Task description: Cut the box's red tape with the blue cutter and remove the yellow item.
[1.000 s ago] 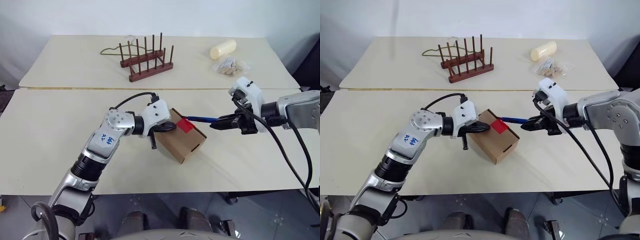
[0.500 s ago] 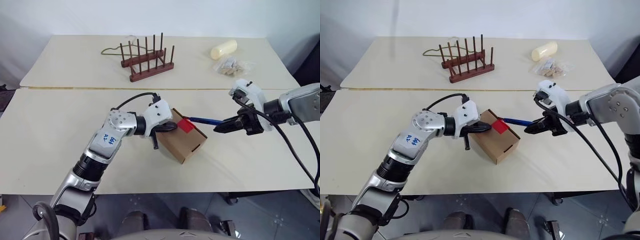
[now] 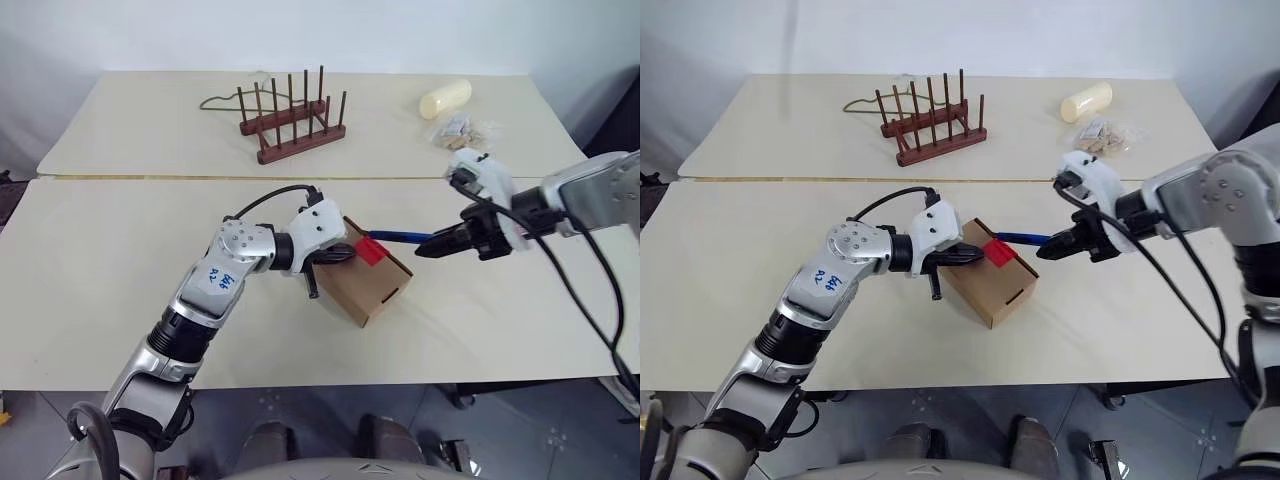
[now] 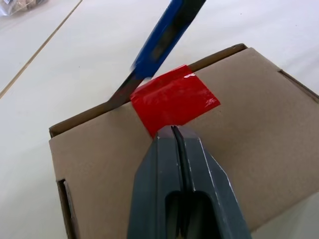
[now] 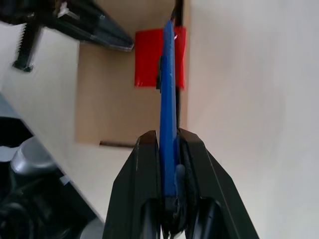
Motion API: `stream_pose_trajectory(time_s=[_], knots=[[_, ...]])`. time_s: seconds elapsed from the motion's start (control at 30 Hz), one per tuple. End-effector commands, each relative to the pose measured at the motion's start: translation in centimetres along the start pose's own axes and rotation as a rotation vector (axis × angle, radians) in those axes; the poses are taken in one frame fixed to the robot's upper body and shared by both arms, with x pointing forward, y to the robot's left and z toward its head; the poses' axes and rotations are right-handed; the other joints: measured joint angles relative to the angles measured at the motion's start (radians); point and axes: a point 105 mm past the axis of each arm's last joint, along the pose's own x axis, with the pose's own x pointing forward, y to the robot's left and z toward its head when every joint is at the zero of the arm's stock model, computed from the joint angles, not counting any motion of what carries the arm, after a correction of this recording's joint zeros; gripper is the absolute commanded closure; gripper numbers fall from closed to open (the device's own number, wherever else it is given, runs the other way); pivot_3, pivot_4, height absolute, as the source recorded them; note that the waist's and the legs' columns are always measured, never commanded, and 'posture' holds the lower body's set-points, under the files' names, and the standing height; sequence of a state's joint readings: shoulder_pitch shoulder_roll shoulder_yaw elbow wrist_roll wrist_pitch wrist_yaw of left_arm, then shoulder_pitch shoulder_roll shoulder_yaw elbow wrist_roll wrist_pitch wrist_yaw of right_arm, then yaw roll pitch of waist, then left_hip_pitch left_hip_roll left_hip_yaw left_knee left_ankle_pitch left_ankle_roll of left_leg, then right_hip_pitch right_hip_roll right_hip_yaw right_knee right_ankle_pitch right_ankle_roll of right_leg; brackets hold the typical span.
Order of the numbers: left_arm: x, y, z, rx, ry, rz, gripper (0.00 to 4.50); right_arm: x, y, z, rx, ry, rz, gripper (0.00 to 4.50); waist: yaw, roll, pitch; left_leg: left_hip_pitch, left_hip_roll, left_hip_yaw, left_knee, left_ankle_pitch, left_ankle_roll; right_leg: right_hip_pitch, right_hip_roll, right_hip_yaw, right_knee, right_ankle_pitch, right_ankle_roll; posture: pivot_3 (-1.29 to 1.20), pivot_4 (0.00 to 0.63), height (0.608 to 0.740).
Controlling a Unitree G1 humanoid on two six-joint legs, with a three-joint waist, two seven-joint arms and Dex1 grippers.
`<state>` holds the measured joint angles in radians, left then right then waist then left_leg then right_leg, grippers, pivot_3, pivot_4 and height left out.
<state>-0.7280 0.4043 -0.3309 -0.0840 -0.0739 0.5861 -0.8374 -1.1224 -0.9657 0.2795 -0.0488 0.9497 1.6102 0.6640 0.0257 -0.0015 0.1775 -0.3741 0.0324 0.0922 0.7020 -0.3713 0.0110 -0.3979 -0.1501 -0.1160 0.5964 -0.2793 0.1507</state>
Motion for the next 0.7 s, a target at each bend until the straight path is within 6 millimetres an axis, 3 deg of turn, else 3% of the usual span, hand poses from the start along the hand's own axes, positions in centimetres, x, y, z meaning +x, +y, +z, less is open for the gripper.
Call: stream_pose_trajectory(time_s=[0.03,0.17,0.47,0.7], knots=[[0.8,-1.7,-2.4,-0.054,0.085,-0.055,4.49,-0.4,0.1,0.3,-0.037,-0.01,-0.033,4.35,0.0,0.0,0.0,0.0,0.0,0.0,0.0,0.0,0.0,0.0,0.0,0.0,0.0,0.0,0.0,0.0,0.15,0.74],[0.6,-1.6,-2.6,-0.056,0.09,-0.046,4.49,-0.3,-0.2,-0.1,-0.05,0.011,-0.07,4.35,0.0,0.0,0.0,0.0,0.0,0.0,-0.001,0.0,0.0,0.0,0.0,0.0,-0.001,0.0,0.0,0.0,0.15,0.74],[0.6,-1.4,-2.6,-0.054,0.096,-0.04,4.49,-0.9,1.0,-1.3,-0.076,0.11,-0.006,4.35,0.0,0.0,0.0,0.0,0.0,0.0,-0.001,0.0,0.0,0.0,0.0,0.0,-0.001,0.0,0.0,0.0,0.15,0.74],[0.8,-1.5,-2.6,-0.062,0.09,-0.042,4.49,-1.6,0.3,-2.4,-0.041,0.167,-0.038,4.35,0.001,0.0,0.0,0.0,0.0,0.0,-0.001,0.0,0.0,0.0,0.0,0.0,-0.001,0.0,0.0,0.0,0.15,0.74]])
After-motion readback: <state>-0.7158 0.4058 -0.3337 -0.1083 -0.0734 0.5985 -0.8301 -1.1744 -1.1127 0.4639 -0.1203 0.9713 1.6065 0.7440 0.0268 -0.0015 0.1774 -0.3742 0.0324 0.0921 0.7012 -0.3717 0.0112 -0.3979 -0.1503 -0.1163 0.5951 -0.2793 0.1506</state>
